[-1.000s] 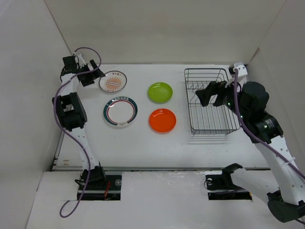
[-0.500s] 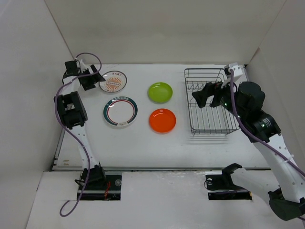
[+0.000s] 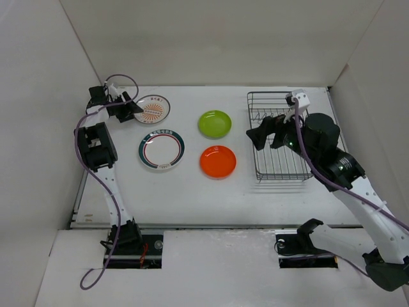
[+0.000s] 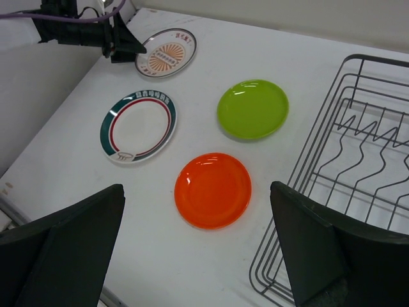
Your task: Load the plates into the dish rack
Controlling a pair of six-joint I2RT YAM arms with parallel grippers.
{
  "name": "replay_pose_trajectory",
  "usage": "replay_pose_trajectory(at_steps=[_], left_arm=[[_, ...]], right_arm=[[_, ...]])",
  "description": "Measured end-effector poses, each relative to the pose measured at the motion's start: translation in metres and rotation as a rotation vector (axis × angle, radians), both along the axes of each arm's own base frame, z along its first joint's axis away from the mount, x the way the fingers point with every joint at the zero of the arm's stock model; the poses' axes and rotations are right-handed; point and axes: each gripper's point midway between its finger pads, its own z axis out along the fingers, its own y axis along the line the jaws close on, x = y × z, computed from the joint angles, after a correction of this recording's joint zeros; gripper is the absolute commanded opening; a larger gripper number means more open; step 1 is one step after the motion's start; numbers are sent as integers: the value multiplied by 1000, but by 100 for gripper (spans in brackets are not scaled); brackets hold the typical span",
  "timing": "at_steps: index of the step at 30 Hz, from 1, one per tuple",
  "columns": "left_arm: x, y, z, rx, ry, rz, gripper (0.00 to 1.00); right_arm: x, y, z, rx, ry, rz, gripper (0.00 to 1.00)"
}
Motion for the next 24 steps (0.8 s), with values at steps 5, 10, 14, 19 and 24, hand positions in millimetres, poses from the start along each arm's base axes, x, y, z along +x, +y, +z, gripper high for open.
replay_pose_trajectory(at_steps=[5,10,14,19,24], left_arm=[[0,-3,-4,-38,3,-6,39],[0,-6,-10,-81,27,3,21],[0,-8,-15,-119,54,21,0],[2,-17,-4,-217,60,26,0],[6,-28,5,-336,30,20,0]], right_arm=[[-1,10,-8,-2,13,13,100],[2,16,-15,-9,29,18,100],[3,22,-21,-7,37,27,100],[1,28,-44,-22,87,36,100],[-1,29,-64,-39,131,35,100]])
